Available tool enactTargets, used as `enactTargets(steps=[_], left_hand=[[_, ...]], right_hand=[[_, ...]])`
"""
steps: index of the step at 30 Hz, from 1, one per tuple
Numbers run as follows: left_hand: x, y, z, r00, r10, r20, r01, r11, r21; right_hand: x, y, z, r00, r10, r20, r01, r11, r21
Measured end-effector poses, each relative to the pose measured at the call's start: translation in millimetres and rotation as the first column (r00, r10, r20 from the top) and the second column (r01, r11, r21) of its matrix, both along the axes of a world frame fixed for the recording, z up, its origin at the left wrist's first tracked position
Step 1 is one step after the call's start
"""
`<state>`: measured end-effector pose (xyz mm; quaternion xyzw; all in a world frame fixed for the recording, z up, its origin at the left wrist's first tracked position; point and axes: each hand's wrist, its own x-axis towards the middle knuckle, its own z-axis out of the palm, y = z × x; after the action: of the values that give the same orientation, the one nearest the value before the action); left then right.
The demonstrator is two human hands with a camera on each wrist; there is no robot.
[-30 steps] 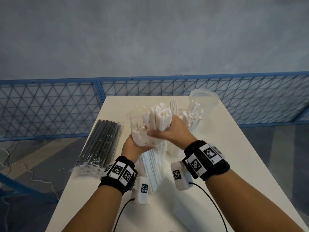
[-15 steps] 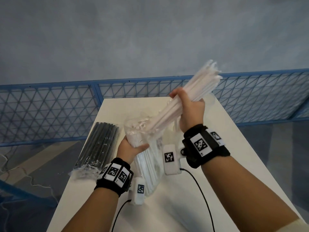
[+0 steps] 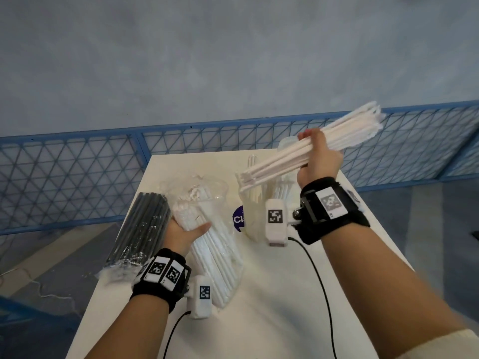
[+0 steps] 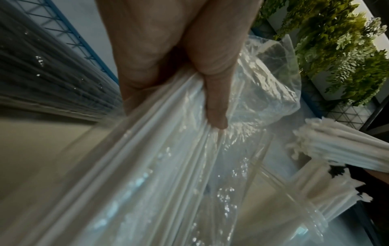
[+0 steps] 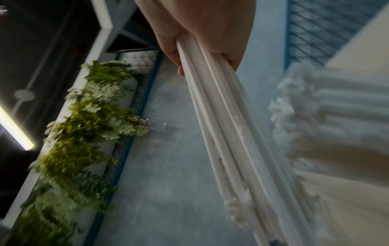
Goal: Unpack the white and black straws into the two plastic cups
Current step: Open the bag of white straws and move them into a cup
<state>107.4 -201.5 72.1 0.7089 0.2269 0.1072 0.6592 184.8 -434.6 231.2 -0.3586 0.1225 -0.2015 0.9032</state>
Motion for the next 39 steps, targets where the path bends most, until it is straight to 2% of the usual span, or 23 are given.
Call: enactTargets(steps=[4,8,11,16,19,21,24,25,28,31,34,36,39], left_hand=[[-4.9,-9.7,17.1,0.999,-0.035,-0.011,0.036,0.999,0.037],[0.8,-22.0,21.7,0.991,-0.130,0.016,0.127,0.985,0.116],[4.1,-28.7,23.7,0.986,-0.165,0.001,0.162,0.969,0.188],[8.0,-29.2,22.4,0.984,-0.180,-0.005,0.177,0.965,0.192],[9.9,-28.4,21.1,0.984,-0.176,-0.009,0.174,0.963,0.206],[11.1,-28.6,20.6,0.986,-0.168,-0.014,0.167,0.962,0.216],[13.4,-28.5,17.9,0.987,-0.160,-0.012,0.159,0.964,0.213],[13.6,-28.6,17.5,0.988,-0.154,-0.012,0.153,0.964,0.217],[13.7,-28.1,15.9,0.989,-0.150,-0.008,0.148,0.966,0.214],[11.9,-28.2,16.4,0.989,-0.149,-0.007,0.148,0.967,0.207],[9.1,-28.3,17.8,0.990,-0.138,0.011,0.133,0.971,0.198],[7.4,-28.6,19.4,0.989,-0.145,0.026,0.138,0.973,0.187],[7.0,-28.0,19.6,0.987,-0.159,0.021,0.153,0.973,0.174]], right_hand=[[5.2,-0.3,8.3,0.998,-0.050,0.026,0.055,0.962,-0.266],[8.4,14.0,-11.4,0.999,0.042,-0.001,-0.037,0.848,-0.529],[14.6,19.7,-29.7,0.998,0.061,-0.032,-0.068,0.791,-0.608],[22.4,21.1,-42.5,0.998,0.060,-0.025,-0.061,0.746,-0.663],[24.4,17.4,-45.1,0.996,0.081,-0.019,-0.069,0.676,-0.734],[23.9,12.8,-45.7,0.998,0.067,-0.019,-0.054,0.572,-0.819],[19.2,7.0,-53.0,0.996,-0.070,0.054,0.072,0.289,-0.955],[17.7,6.8,-58.7,0.994,-0.091,0.057,0.078,0.244,-0.967],[16.6,12.6,-72.1,0.999,-0.004,-0.040,-0.038,0.234,-0.971],[17.6,15.6,-72.4,0.994,0.009,-0.113,-0.113,0.118,-0.987],[12.9,12.1,-77.8,0.979,0.032,-0.201,-0.202,0.040,-0.978],[11.5,11.0,-86.2,0.961,0.098,-0.258,-0.261,0.027,-0.965],[12.2,15.9,-86.7,0.972,0.131,-0.196,-0.207,0.083,-0.975]])
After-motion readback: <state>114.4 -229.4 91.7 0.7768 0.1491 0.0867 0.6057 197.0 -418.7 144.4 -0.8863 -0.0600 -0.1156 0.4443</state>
